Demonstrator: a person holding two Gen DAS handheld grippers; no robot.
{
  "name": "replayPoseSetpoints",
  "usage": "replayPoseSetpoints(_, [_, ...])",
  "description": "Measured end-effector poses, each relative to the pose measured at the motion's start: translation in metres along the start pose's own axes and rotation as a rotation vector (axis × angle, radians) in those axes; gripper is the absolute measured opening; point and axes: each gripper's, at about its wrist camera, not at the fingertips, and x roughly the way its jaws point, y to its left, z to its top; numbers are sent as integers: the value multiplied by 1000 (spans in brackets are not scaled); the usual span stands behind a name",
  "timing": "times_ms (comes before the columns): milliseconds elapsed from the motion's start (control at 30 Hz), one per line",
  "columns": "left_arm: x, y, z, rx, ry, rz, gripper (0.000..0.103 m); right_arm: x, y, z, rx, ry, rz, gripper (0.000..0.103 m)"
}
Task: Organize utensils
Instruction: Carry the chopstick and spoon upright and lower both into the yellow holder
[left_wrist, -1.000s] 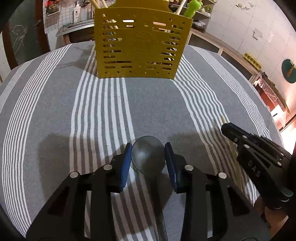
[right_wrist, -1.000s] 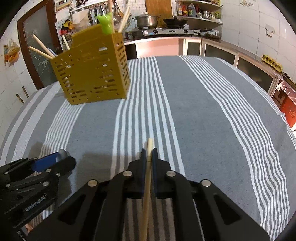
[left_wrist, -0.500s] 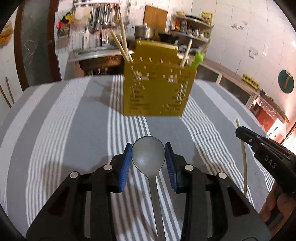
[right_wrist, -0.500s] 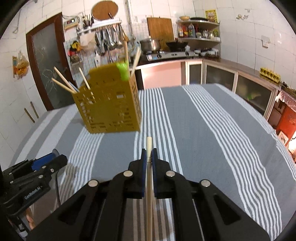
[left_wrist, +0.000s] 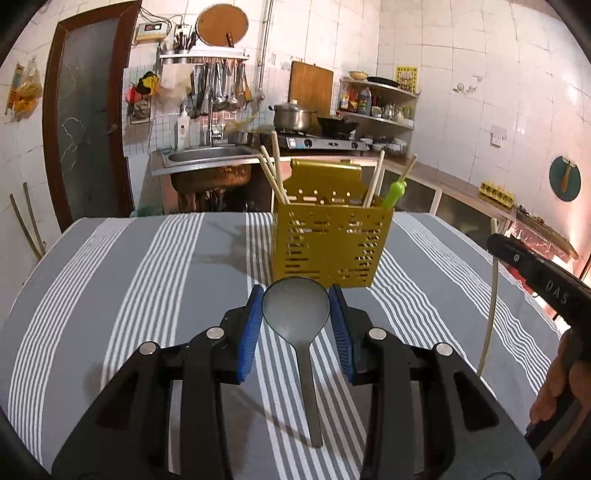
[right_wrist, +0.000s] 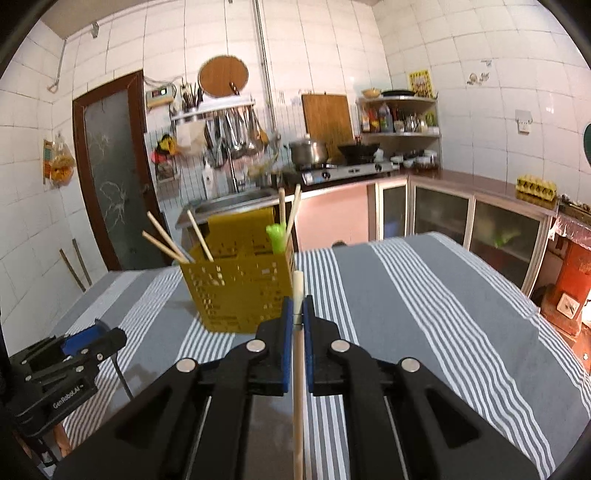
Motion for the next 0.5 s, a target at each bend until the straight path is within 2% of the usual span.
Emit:
replayPoseSetpoints(167, [-3,7,3,5,-25,-2,35,-8,2,4,1,-61,4,6])
replayPoseSetpoints(500, [-12,8,8,11,-60,-18,35,-14,7,12,-26,-111,12,6])
